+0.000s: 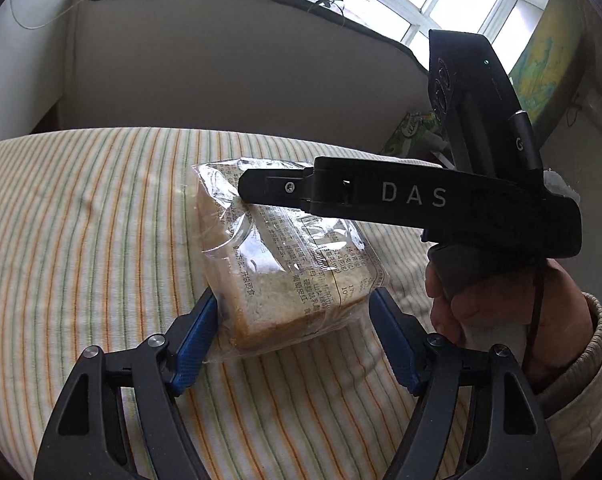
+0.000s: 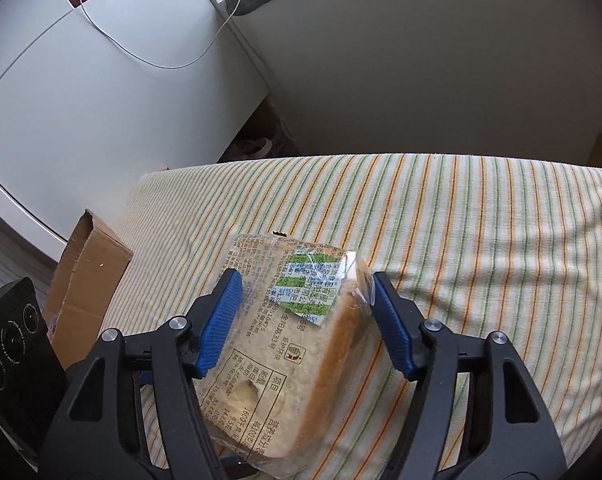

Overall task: Organize snacks
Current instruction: 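Grasp the plastic-wrapped bread loaf with the right tool, then lift the bread loaf with the right tool and lower it into the box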

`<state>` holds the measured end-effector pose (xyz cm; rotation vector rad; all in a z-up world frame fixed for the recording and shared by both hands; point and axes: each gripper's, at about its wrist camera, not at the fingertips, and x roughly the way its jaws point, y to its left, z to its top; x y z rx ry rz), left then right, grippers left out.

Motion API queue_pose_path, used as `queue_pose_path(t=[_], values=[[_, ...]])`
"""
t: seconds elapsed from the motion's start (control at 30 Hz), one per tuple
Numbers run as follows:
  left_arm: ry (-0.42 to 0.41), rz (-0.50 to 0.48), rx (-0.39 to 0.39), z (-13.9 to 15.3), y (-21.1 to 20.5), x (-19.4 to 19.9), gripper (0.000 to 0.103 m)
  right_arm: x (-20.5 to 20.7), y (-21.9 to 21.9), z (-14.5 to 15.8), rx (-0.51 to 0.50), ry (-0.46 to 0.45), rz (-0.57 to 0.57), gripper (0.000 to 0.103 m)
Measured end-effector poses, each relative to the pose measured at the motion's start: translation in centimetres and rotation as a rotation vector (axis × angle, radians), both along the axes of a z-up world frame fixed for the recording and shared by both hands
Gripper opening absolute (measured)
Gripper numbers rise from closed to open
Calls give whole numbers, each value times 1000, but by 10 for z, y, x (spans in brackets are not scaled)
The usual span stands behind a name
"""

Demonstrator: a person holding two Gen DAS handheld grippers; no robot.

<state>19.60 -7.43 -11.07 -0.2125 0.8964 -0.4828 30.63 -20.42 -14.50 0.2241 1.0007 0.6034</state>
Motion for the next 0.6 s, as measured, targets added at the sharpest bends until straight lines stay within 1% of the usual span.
queue_pose_path(t=[0.1, 0.17, 0.37, 0.6], values=[[-2, 5, -19, 0, 0, -1, 72, -6, 3, 3, -4, -8, -6, 65], [-19, 7, -28, 4, 3, -5, 72, -9, 4, 6, -1, -12, -8, 64], [-88, -14, -8, 20, 6, -16, 72, -22, -6, 22, 8, -48, -28, 64], [-107, -34, -3, 27, 5, -32, 72, -42, -20, 34, 50, -57, -57, 64]])
